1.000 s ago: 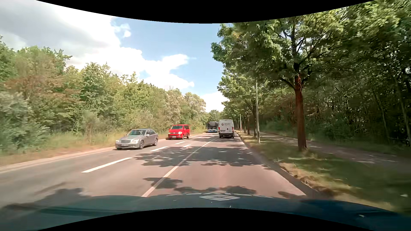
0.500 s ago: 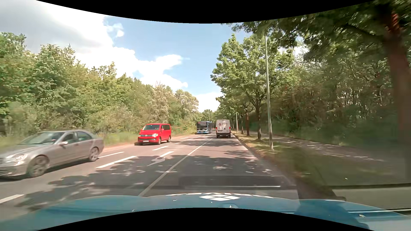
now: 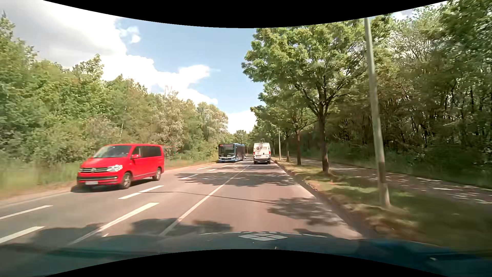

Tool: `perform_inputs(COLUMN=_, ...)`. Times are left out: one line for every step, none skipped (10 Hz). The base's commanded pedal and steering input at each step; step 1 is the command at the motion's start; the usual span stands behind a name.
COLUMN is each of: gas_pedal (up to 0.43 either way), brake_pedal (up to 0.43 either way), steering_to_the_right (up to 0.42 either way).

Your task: Follow the waypoints while adhering to traffic rules and regulations

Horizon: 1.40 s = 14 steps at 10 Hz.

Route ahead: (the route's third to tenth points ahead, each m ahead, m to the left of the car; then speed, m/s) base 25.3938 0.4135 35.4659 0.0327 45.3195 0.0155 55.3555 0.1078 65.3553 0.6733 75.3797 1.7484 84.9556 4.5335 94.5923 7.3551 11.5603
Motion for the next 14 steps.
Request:
perform_inputs(gas_pedal=0.35, brake_pedal=0.0, steering_to_the_right=0.013)
perform_inputs(gas_pedal=0.331, brake_pedal=0.0, steering_to_the_right=0.009)
perform_inputs(gas_pedal=0.28, brake_pedal=0.0, steering_to_the_right=0.005)
perform_inputs(gas_pedal=0.268, brake_pedal=0.0, steering_to_the_right=0.005)
perform_inputs(gas_pedal=0.26, brake_pedal=0.0, steering_to_the_right=0.005)
perform_inputs(gas_pedal=0.24, brake_pedal=0.0, steering_to_the_right=0.005)
perform_inputs(gas_pedal=0.24, brake_pedal=0.0, steering_to_the_right=0.006)
perform_inputs(gas_pedal=0.228, brake_pedal=0.0, steering_to_the_right=0.008)
perform_inputs(gas_pedal=0.22, brake_pedal=0.0, steering_to_the_right=0.009)
perform_inputs(gas_pedal=0.22, brake_pedal=0.0, steering_to_the_right=0.01)
perform_inputs(gas_pedal=0.22, brake_pedal=0.0, steering_to_the_right=0.011)
perform_inputs(gas_pedal=0.22, brake_pedal=0.0, steering_to_the_right=0.011)
perform_inputs(gas_pedal=0.22, brake_pedal=0.0, steering_to_the_right=0.011)
perform_inputs(gas_pedal=0.22, brake_pedal=0.0, steering_to_the_right=0.011)
